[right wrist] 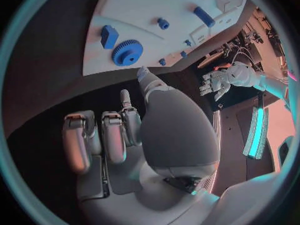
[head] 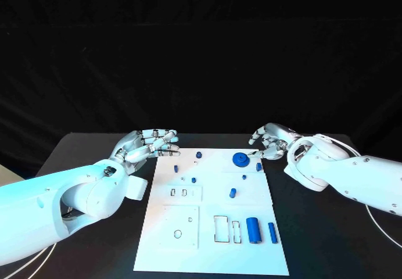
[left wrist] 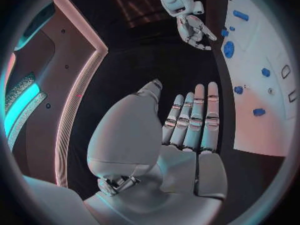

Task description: Assemble the parts on the task board

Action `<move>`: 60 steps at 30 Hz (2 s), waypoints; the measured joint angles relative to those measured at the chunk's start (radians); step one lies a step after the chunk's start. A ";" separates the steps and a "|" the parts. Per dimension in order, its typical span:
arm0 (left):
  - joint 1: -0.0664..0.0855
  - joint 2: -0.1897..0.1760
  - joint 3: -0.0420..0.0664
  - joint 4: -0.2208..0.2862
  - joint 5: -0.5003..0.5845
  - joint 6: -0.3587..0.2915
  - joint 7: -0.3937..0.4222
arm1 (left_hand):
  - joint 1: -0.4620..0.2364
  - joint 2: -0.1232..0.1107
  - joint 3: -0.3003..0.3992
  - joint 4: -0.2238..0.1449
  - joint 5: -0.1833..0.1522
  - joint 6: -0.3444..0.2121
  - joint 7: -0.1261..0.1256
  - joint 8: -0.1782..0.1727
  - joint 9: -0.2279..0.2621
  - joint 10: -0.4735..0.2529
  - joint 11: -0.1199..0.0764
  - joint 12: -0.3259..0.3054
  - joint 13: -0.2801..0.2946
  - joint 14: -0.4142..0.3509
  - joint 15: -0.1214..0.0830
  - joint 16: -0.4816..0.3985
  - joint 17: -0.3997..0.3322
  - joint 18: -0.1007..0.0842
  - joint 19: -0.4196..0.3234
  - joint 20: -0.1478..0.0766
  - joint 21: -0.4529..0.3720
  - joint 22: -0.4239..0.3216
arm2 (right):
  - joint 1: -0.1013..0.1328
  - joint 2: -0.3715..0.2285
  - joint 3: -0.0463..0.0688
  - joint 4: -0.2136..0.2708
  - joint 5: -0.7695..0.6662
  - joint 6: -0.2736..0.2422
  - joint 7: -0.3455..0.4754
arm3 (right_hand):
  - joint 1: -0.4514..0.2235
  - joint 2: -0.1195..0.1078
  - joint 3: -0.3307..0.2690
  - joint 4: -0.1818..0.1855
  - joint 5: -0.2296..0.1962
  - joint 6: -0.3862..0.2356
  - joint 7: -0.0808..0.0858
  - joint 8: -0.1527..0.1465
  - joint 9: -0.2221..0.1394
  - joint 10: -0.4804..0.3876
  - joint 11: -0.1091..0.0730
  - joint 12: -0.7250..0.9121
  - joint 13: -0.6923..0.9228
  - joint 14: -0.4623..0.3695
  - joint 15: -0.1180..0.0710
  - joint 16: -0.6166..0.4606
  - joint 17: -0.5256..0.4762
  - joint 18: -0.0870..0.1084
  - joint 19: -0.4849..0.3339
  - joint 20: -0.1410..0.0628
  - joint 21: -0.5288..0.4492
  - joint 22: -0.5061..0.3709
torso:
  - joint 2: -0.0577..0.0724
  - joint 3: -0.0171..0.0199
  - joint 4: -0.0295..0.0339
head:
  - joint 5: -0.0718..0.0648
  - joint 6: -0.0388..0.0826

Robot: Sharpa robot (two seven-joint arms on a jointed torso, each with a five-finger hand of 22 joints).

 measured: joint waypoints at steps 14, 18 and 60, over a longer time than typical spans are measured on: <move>0.000 0.005 0.000 -0.005 0.000 0.000 -0.002 | 0.000 0.000 0.000 0.000 0.000 0.000 0.000 0.000 0.000 0.000 0.000 0.000 0.000 0.000 0.000 0.000 0.001 0.000 0.000 0.000 0.000 0.000 | -0.015 0.070 -0.008 -0.053 0.006 0.040 -0.026 | 0.000 0.000 -0.013 0.008 0.000 -0.005 -0.002 0.000 -0.005 0.000 0.000 0.004 0.000 -0.004 0.004 0.004 0.000 0.000 -0.004 0.004 0.004 0.000 | 0.003 -0.0015 0.0051 | -0.004 -0.008; 0.000 0.005 0.000 -0.006 0.000 0.000 -0.002 | 0.000 0.000 0.000 0.000 0.000 0.000 0.000 0.000 0.000 0.000 0.000 0.000 0.000 0.000 0.000 0.000 0.001 0.000 0.000 0.000 0.000 0.000 | -0.021 0.083 -0.009 -0.066 0.000 0.045 -0.032 | 0.000 0.000 -0.013 0.008 0.000 -0.005 -0.002 0.000 -0.006 0.000 0.000 0.004 0.000 -0.004 0.004 0.004 0.000 0.000 -0.004 0.004 0.004 0.000 | 0.003 -0.0013 0.0062 | -0.006 -0.009; 0.000 0.004 0.000 -0.010 0.000 0.001 -0.005 | 0.000 0.000 0.000 0.000 0.000 0.000 0.000 0.000 0.000 0.000 0.000 0.000 0.000 -0.004 -0.004 0.000 0.004 0.000 0.000 0.000 0.000 0.000 | -0.036 0.122 -0.010 -0.115 -0.029 0.032 -0.049 | 0.060 0.060 0.095 -0.009 -0.005 0.056 -0.020 0.025 -0.017 0.010 -0.022 0.004 -0.001 -0.003 -0.008 0.007 -0.001 0.000 -0.002 -0.003 0.004 -0.001 | 0.004 0.0015 0.0035 | 0.009 -0.014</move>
